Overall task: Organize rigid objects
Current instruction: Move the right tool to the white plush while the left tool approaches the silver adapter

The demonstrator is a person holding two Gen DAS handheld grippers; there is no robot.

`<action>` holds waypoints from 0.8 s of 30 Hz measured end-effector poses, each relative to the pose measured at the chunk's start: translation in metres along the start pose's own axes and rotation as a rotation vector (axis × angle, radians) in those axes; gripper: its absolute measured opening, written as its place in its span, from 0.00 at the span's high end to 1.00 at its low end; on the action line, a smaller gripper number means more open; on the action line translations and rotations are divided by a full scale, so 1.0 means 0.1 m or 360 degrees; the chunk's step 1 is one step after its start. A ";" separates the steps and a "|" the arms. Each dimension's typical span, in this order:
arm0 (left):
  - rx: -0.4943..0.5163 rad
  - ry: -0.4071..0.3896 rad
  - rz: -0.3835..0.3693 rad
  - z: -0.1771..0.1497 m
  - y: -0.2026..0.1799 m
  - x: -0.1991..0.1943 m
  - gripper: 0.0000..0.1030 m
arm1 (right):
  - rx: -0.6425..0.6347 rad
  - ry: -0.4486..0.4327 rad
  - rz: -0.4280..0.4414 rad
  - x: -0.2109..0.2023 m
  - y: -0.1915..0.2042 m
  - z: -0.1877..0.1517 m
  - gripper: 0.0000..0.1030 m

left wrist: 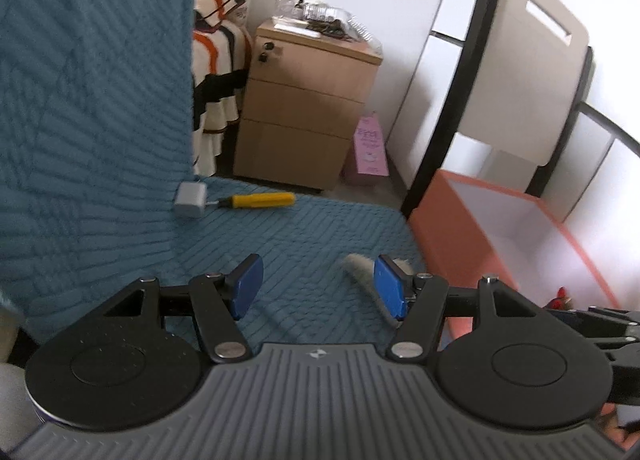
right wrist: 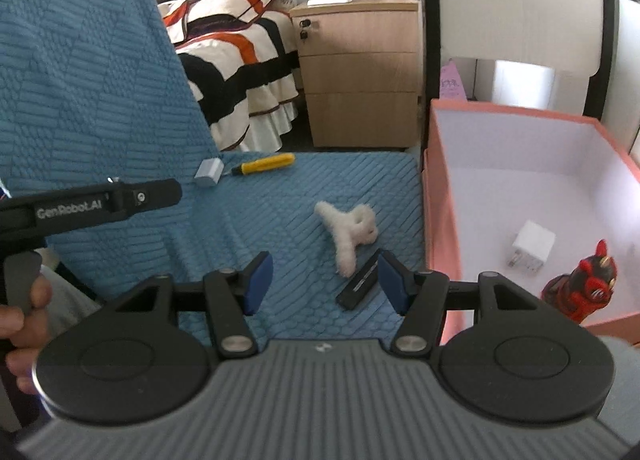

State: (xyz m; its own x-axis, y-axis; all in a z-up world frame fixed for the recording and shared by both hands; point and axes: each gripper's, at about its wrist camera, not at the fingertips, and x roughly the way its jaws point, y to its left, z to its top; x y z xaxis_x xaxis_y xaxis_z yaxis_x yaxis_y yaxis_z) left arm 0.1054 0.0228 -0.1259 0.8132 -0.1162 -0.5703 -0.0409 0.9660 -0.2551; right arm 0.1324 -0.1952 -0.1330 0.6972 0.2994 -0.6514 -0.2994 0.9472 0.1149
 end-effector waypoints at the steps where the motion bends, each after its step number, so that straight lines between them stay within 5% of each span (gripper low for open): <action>1: -0.0010 0.0004 0.0002 -0.04 0.04 0.02 0.35 | -0.0004 0.0000 0.0003 0.02 0.02 -0.02 0.41; 10: -0.0081 0.0061 -0.0008 -0.26 0.20 0.31 0.35 | -0.0075 -0.0004 0.0035 0.19 0.20 -0.11 0.41; 24: 0.0062 0.0108 0.0157 0.05 0.35 0.87 0.34 | -0.0193 -0.0007 0.0040 0.52 0.18 0.16 0.41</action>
State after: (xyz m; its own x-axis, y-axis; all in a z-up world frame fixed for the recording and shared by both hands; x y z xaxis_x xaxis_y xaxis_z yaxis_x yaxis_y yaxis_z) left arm 0.1778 0.0478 -0.1808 0.7652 -0.0341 -0.6429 -0.0950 0.9817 -0.1652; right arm 0.1736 -0.1604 -0.1522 0.6910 0.3239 -0.6462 -0.3933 0.9186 0.0399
